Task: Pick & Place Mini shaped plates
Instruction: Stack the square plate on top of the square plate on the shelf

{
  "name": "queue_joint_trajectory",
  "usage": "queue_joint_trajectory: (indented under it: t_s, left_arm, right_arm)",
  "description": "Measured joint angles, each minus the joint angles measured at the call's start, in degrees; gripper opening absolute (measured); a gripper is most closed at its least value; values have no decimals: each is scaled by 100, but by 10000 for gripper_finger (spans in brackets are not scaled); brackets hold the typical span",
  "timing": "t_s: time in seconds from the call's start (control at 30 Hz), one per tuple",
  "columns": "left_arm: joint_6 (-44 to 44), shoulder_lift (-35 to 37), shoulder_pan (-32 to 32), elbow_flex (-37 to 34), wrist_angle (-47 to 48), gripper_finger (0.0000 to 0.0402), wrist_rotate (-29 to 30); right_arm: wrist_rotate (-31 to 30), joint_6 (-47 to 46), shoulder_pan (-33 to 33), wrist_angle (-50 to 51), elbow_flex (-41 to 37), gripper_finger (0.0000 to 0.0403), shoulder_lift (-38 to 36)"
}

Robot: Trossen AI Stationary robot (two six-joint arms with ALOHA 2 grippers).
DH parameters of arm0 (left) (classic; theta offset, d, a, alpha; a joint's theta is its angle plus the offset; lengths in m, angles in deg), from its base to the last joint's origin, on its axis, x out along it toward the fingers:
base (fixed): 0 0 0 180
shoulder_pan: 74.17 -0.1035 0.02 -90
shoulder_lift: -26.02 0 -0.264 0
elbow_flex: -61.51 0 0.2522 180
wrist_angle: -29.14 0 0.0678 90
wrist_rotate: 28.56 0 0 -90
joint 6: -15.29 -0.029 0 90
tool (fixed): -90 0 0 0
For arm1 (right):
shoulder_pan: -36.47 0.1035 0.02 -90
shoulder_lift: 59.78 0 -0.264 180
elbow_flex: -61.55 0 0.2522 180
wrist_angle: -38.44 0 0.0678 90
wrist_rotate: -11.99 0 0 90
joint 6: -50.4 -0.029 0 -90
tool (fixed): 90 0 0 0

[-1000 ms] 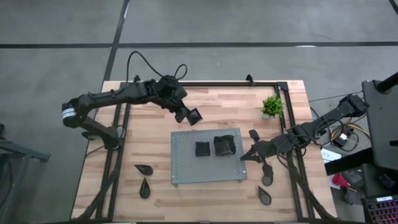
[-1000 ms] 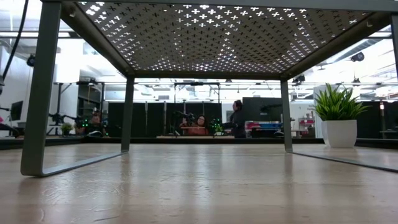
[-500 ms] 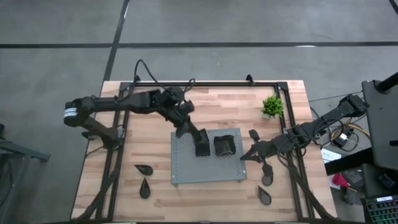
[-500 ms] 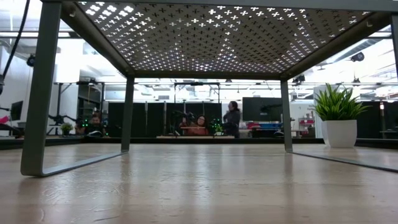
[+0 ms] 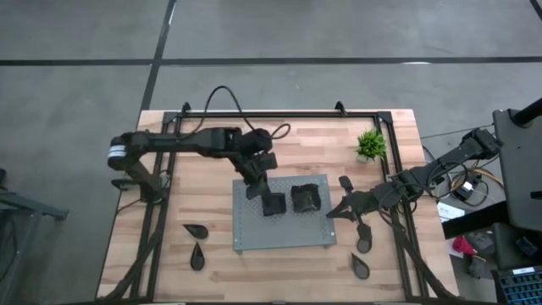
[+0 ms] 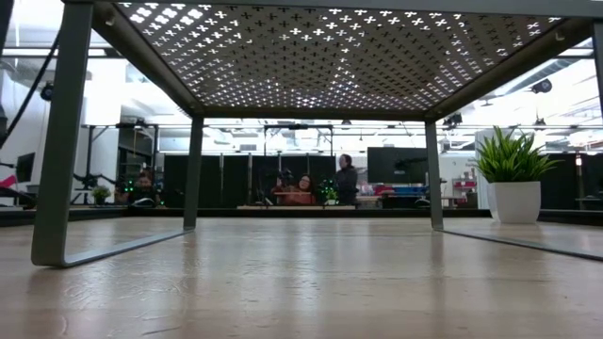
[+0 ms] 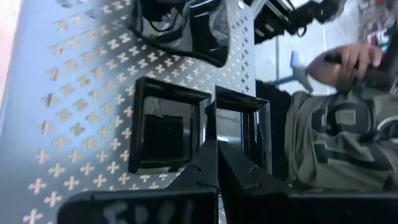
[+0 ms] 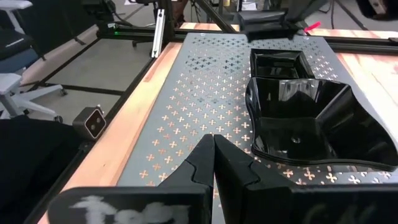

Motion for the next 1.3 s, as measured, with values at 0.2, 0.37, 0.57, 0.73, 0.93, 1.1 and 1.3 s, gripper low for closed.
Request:
queue_joint_trajectory:
  t_s: [0.2, 0.37, 0.57, 0.73, 0.93, 1.1, 1.3]
  left_arm:
    - [-262, -382, -10, 530, 293, 0, 8]
    - [-294, -454, -31, 628, 284, 0, 59]
    - [-424, -525, -45, 623, 321, 0, 113]
    - [-550, -588, -47, 594, 559, 0, 186]
    - [-577, -567, -58, 597, 534, 1, 289]
    - [-581, -567, -61, 597, 536, 11, 554]
    - [-581, -567, -65, 597, 536, 39, 611]
  right_arm:
    - [0, -40, 0, 49, -11, 8, 1]
    - [0, -53, 2, 52, -39, 8, 1]
    - [0, -34, 2, 53, -42, 8, 1]
    - [-2, -33, 2, 47, -42, 8, 1]
    - [-4, -33, 2, 42, -42, 8, 1]
    - [-7, -38, 2, 36, -42, 8, 1]
    - [-7, -46, 2, 38, -42, 8, 1]
